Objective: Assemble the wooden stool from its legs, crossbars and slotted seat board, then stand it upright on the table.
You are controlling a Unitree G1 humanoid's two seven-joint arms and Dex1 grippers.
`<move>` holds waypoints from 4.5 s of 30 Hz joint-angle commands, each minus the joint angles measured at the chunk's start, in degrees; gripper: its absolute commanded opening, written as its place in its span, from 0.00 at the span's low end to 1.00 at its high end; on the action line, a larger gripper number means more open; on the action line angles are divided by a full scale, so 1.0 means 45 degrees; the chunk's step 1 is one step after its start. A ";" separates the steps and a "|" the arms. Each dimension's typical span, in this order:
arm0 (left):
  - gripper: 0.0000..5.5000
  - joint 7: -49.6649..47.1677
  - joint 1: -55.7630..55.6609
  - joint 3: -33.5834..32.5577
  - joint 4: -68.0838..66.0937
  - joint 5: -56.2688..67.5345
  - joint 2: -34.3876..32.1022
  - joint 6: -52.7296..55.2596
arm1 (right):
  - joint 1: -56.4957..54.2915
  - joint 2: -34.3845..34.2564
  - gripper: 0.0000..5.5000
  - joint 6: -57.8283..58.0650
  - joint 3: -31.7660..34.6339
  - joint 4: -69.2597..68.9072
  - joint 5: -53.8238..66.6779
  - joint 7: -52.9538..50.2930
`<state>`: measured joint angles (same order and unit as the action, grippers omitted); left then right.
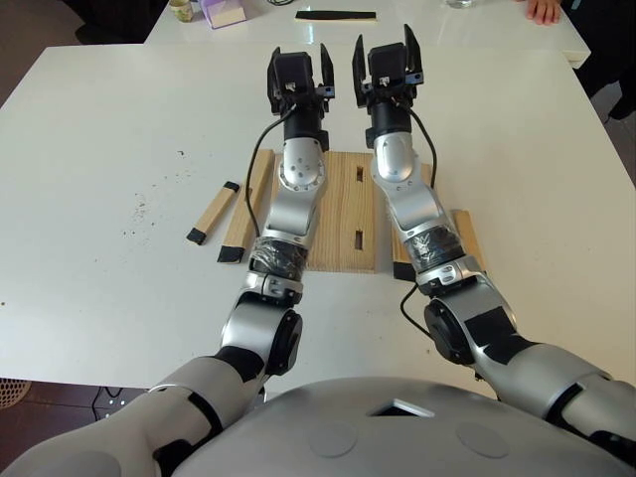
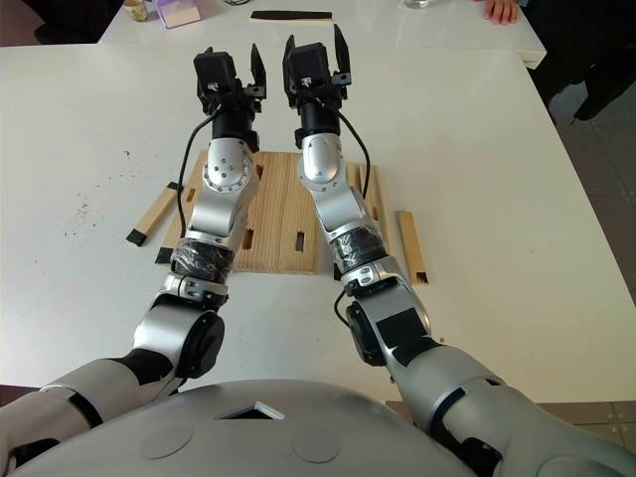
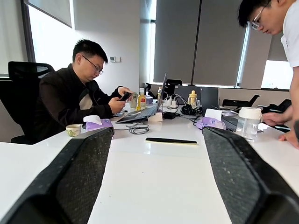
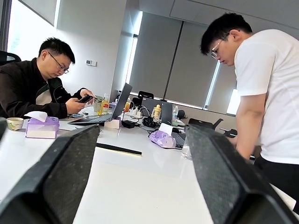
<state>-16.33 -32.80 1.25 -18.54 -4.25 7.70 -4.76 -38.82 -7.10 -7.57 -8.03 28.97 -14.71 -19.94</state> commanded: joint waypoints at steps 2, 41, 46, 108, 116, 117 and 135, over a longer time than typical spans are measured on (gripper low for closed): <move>0.64 0.0762 0.0844 -0.0899 0.2151 0.0896 -0.0655 0.1810 | -0.0352 -0.0249 0.61 0.0845 0.0921 -0.0438 0.1098 0.0308; 0.64 1.5120 0.7704 -0.3460 0.1246 0.5511 -1.0949 0.5880 | 0.1037 -0.0215 0.61 0.2140 0.0286 -0.1840 0.0449 0.0672; 0.64 1.5042 0.7767 -0.2718 0.0250 0.4650 -1.1002 0.5388 | 0.1026 -0.0243 0.61 0.2073 0.0268 -0.1824 0.0446 0.0583; 0.24 1.4308 0.3192 -0.2121 0.8761 1.3511 -0.7425 0.8627 | -0.5529 0.7473 0.24 1.3667 0.2898 -0.2699 1.3817 2.0966; 0.24 1.4235 0.3102 -0.2012 0.8255 1.2917 -0.7427 0.8400 | -0.5058 0.7324 0.24 1.3263 0.3018 -0.3138 1.3555 2.0384; 0.24 1.4243 0.3093 -0.1980 0.8247 1.2837 -0.7438 0.8361 | -0.4936 0.7335 0.24 1.3108 0.2982 -0.3227 1.3422 2.0280; 0.42 0.4468 0.2972 -0.1415 0.6078 0.6637 -0.1310 0.4488 | -0.1258 1.0284 0.24 0.4360 0.0432 -0.1579 0.7099 2.2242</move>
<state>14.10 -14.92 -4.79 11.91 29.29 -5.18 17.79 -47.06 36.62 14.94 -5.40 23.88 17.85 76.58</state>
